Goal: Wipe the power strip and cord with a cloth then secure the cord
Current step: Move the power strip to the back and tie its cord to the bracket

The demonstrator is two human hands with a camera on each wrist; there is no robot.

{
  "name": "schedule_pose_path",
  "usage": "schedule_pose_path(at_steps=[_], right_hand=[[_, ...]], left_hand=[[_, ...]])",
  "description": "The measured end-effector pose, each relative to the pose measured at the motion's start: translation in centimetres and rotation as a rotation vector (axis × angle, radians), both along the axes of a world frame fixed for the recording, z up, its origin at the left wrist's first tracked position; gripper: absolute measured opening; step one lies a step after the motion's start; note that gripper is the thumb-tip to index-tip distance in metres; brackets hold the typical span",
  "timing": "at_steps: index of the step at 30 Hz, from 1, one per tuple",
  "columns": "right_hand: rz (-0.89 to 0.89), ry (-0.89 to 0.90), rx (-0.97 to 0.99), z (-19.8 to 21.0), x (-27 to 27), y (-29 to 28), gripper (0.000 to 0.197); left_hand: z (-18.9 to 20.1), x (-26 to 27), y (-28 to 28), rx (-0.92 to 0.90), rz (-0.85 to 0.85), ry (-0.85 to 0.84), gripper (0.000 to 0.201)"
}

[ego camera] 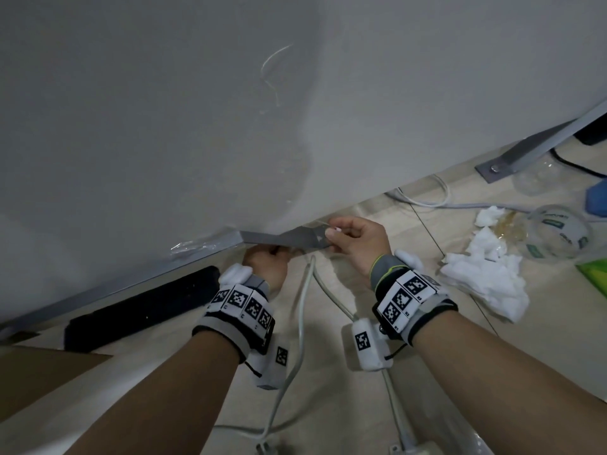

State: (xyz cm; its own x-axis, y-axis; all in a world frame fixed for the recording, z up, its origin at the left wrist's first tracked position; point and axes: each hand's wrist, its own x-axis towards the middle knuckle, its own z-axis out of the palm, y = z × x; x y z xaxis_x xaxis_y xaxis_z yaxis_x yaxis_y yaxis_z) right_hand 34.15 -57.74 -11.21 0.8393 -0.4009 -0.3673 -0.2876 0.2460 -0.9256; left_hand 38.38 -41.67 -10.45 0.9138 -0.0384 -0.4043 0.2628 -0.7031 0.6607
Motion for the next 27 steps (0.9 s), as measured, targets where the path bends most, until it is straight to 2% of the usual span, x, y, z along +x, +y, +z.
schedule_pose_path(at_steps=[7,10,11,13,16,19,23,25,27], right_hand=[[-0.033,0.023,0.048,0.5,0.1,0.0,0.015],[-0.003,0.057,-0.001,0.6,0.3,-0.2,0.012],[0.019,0.073,-0.010,0.6,0.3,-0.2,0.011],[0.103,0.147,0.002,1.0,0.2,-0.3,0.010],[0.317,0.312,0.104,2.0,-0.4,-0.1,0.010],[0.373,0.407,0.231,2.4,-0.5,0.4,0.011],[0.289,0.349,0.269,1.6,-0.1,0.7,0.010],[0.272,0.302,0.241,1.2,-0.1,0.9,0.013],[0.265,0.284,0.163,1.0,-0.2,1.0,0.015]], left_hand=[[0.1,-0.1,0.1,-0.185,0.170,0.122,0.019],[0.3,-0.4,0.2,-0.198,0.112,0.107,0.021],[0.2,-0.5,0.2,-0.200,0.088,0.115,0.023],[-0.1,-0.5,0.2,-0.323,0.097,0.195,0.022],[-0.3,-0.4,-0.1,-0.480,0.150,0.312,0.017],[-0.5,-0.4,-0.6,-0.548,0.170,0.365,0.016],[-1.3,-0.3,-0.6,-0.630,0.239,0.427,0.014],[-1.7,-0.2,-0.3,-0.650,0.267,0.454,0.018],[-1.7,-0.2,-0.3,-0.662,0.279,0.457,0.009]])
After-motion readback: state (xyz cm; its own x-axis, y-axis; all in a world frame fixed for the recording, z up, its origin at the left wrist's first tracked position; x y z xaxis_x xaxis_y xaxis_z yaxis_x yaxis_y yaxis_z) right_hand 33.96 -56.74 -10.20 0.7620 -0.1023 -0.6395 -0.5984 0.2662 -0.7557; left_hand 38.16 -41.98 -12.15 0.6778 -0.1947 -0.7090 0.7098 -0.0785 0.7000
